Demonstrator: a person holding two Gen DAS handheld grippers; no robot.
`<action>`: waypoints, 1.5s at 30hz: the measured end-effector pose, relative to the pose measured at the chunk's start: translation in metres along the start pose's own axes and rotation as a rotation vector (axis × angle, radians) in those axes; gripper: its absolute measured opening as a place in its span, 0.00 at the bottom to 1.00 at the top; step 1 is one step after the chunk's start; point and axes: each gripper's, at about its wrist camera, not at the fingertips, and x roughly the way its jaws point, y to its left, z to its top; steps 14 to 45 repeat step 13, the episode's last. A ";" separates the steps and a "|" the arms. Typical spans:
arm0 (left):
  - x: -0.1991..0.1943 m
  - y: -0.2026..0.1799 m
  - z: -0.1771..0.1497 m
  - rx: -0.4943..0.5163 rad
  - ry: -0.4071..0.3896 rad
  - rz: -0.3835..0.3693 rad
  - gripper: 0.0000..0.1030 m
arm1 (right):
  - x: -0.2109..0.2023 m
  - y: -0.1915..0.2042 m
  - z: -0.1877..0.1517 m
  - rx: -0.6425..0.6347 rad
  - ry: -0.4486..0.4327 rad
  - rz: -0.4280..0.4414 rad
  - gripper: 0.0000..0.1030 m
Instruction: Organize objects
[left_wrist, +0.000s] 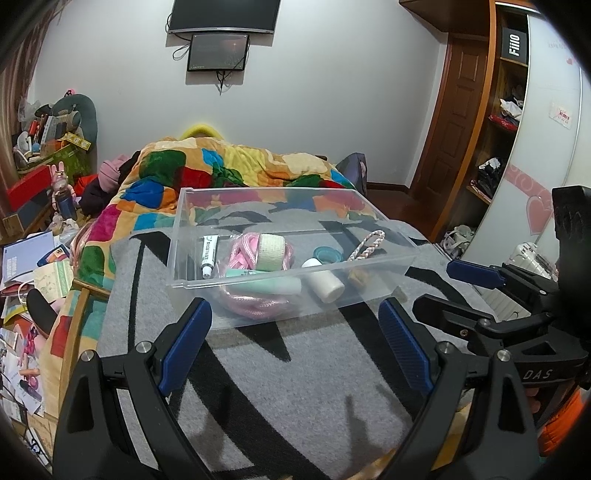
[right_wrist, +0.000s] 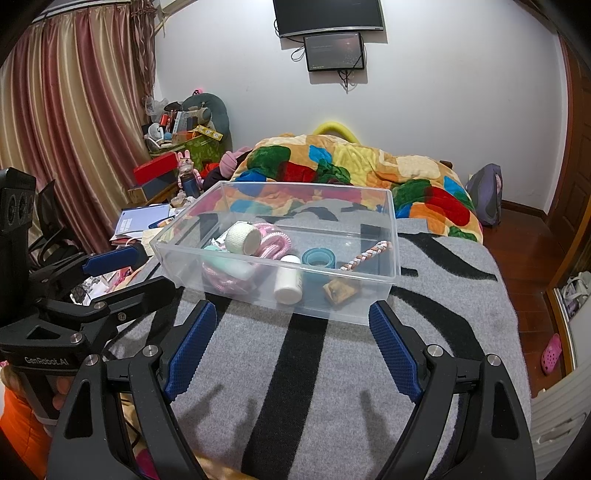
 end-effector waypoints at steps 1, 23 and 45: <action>0.000 0.000 0.000 0.000 0.004 -0.004 0.90 | 0.000 0.000 0.000 0.000 0.000 0.000 0.80; 0.001 -0.001 -0.002 0.009 0.012 -0.005 0.90 | 0.001 -0.003 -0.004 0.017 0.014 0.003 0.80; 0.001 -0.001 -0.002 0.009 0.012 -0.005 0.90 | 0.001 -0.003 -0.004 0.017 0.014 0.003 0.80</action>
